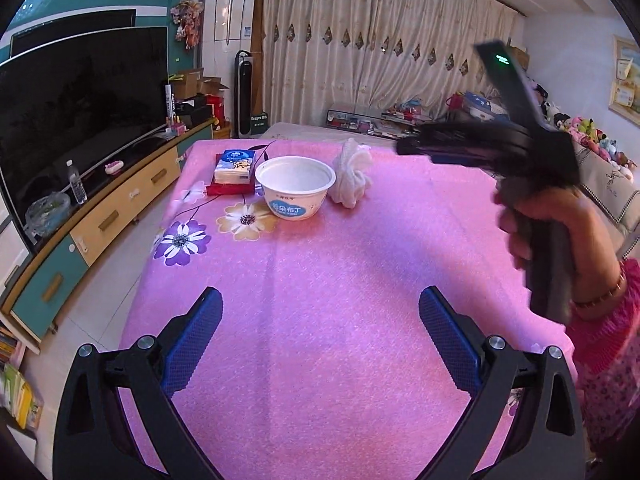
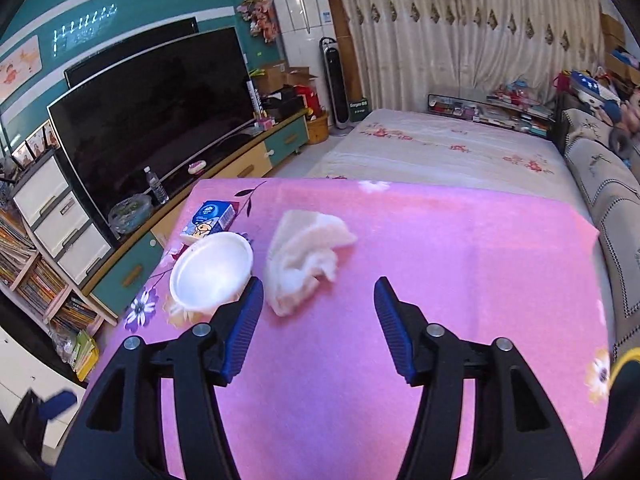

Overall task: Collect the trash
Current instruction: 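Reach the right gripper to the crumpled white tissue and grasp it, then carry the tissue with the right gripper into the bin and release, then grasp the rim of the white plastic bowl with the left gripper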

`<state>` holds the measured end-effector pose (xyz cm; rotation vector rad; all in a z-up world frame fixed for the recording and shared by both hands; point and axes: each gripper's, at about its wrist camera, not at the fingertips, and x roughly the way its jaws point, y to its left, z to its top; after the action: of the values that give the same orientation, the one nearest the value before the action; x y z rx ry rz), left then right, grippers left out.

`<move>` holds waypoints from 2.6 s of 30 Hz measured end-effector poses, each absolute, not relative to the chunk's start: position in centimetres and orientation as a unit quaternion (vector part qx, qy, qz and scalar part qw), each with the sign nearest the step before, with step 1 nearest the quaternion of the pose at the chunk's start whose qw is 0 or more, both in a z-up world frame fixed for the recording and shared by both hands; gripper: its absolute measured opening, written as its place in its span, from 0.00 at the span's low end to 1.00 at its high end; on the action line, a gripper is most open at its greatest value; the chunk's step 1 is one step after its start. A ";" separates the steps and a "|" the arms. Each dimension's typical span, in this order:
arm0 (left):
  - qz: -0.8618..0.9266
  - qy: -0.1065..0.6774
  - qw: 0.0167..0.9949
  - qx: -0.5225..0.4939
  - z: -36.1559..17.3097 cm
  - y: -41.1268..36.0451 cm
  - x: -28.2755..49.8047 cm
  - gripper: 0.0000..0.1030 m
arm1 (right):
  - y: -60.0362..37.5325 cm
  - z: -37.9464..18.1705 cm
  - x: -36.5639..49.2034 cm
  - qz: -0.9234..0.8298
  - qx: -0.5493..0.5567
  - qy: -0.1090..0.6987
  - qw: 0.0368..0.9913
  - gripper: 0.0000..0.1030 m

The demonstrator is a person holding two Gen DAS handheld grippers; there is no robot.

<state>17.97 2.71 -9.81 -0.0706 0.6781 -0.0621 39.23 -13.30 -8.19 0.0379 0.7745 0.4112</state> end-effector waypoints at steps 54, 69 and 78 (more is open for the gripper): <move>-0.072 0.351 0.934 -0.017 -10.5 -3.6 21.3 0.94 | -44.6 -9.2 29.4 -0.053 0.045 0.371 0.926 0.09; -0.083 0.352 0.932 0.007 -9.9 -6.3 22.7 0.94 | -53.8 -16.5 28.9 -0.140 0.093 0.414 0.895 0.35; -0.064 0.351 0.934 0.017 -9.5 -4.0 26.1 0.94 | -52.1 -15.4 28.9 -0.132 0.083 0.403 0.902 0.40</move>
<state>26.14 -4.04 -9.46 0.0341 0.7175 -0.1310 28.90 -52.10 -15.41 0.1722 0.8327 -0.2728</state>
